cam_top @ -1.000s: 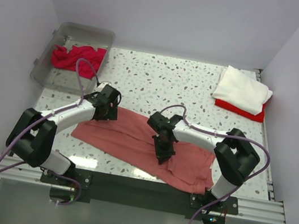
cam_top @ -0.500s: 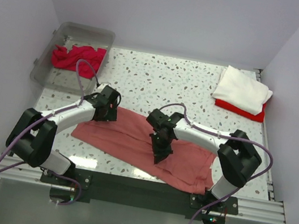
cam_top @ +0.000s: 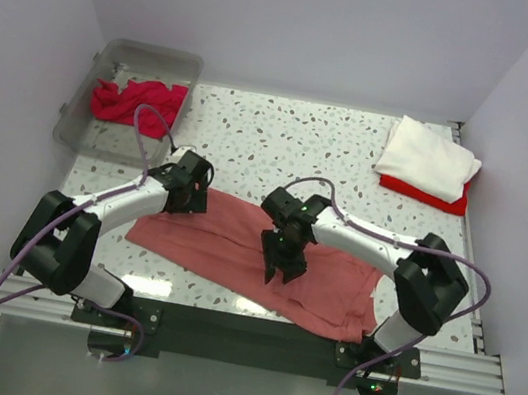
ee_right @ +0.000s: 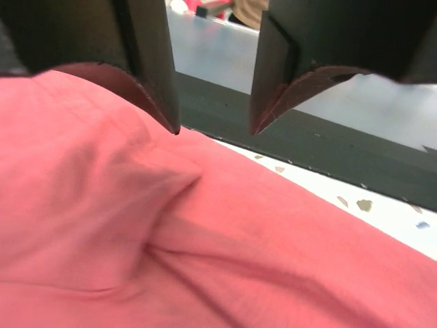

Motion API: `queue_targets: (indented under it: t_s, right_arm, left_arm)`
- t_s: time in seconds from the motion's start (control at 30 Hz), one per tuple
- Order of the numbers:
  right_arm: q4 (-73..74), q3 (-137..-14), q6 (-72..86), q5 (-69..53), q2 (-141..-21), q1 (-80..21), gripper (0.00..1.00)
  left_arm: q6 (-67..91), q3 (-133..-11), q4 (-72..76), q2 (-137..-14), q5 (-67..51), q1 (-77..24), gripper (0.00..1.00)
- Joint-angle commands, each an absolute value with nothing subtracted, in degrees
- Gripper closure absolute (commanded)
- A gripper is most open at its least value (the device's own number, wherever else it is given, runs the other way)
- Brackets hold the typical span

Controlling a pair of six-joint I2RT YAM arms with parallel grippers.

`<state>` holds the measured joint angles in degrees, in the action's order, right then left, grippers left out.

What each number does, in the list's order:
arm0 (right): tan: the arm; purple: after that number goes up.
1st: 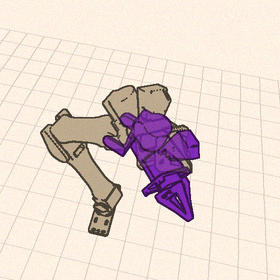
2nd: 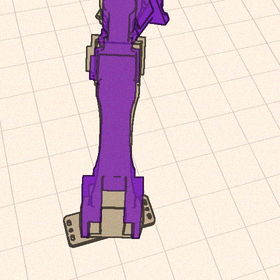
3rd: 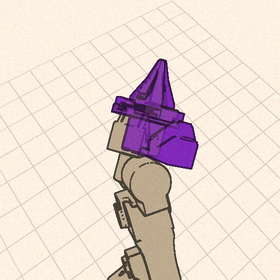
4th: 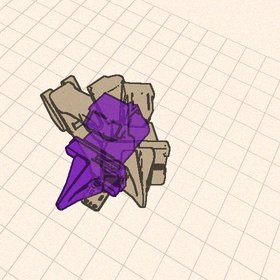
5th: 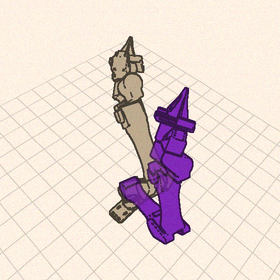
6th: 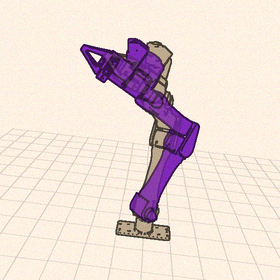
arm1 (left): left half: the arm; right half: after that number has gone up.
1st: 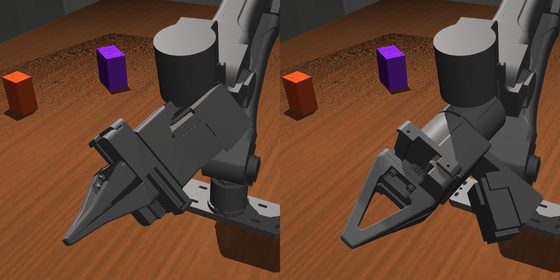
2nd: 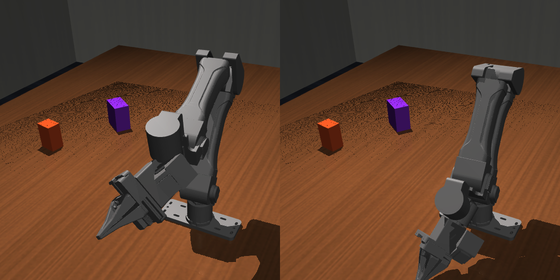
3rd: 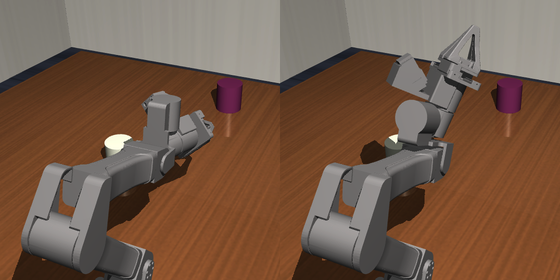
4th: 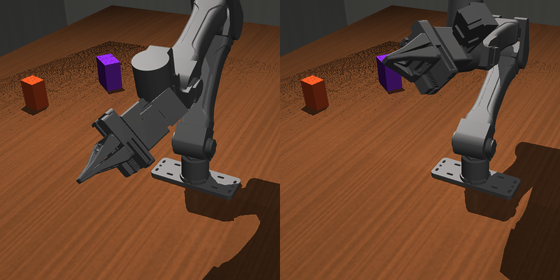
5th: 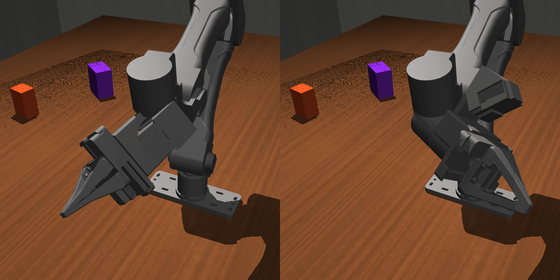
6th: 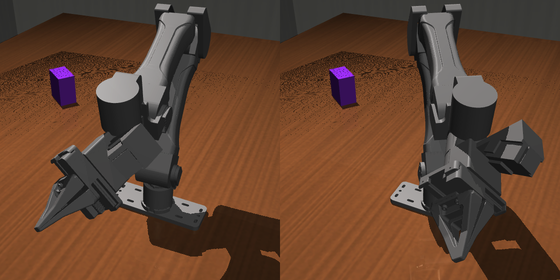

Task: Fold and stack the t-shirts
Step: Fold the tshirt

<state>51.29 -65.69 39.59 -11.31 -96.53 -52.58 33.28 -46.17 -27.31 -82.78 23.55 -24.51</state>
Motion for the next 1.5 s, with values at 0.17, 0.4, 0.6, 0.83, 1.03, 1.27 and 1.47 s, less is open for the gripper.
queue_targets:
  t_s: [0.17,0.4,0.6,0.83,1.03,1.27,1.47]
  right_arm:
    - [52.3,-57.8,42.2,-2.9,-81.3,-36.9,0.35]
    - [50.8,-51.2,39.9,-0.2,-78.7,-26.7,0.27]
    - [46.4,-48.4,39.5,1.3,-82.5,-23.7,0.27]
    - [41.1,-51.0,37.1,1.2,-93.4,-21.0,0.27]
    - [42.3,-65.2,33.6,3.5,-105.8,-19.7,0.27]
    - [48.5,-90.1,31.2,6.1,-123.3,-19.2,0.27]
    - [54.1,-115.7,30.9,4.2,-137.7,-19.2,0.27]
  left_arm:
    - [32.5,-46.0,-21.4,-84.2,20.1,-24.7,0.12]
    - [32.4,-44.0,-19.1,-86.8,19.8,-24.7,0.12]
    - [33.4,-41.8,-18.3,-89.8,19.7,-24.7,0.12]
    - [38.0,-37.6,-22.4,-86.8,21.2,-24.7,0.12]
    - [42.3,-33.8,-27.3,-81.4,22.1,-25.1,0.13]
    - [46.1,-33.4,-31.9,-79.9,21.6,-26.5,0.13]
    - [51.9,-31.9,-37.0,-74.3,21.2,-32.0,0.08]
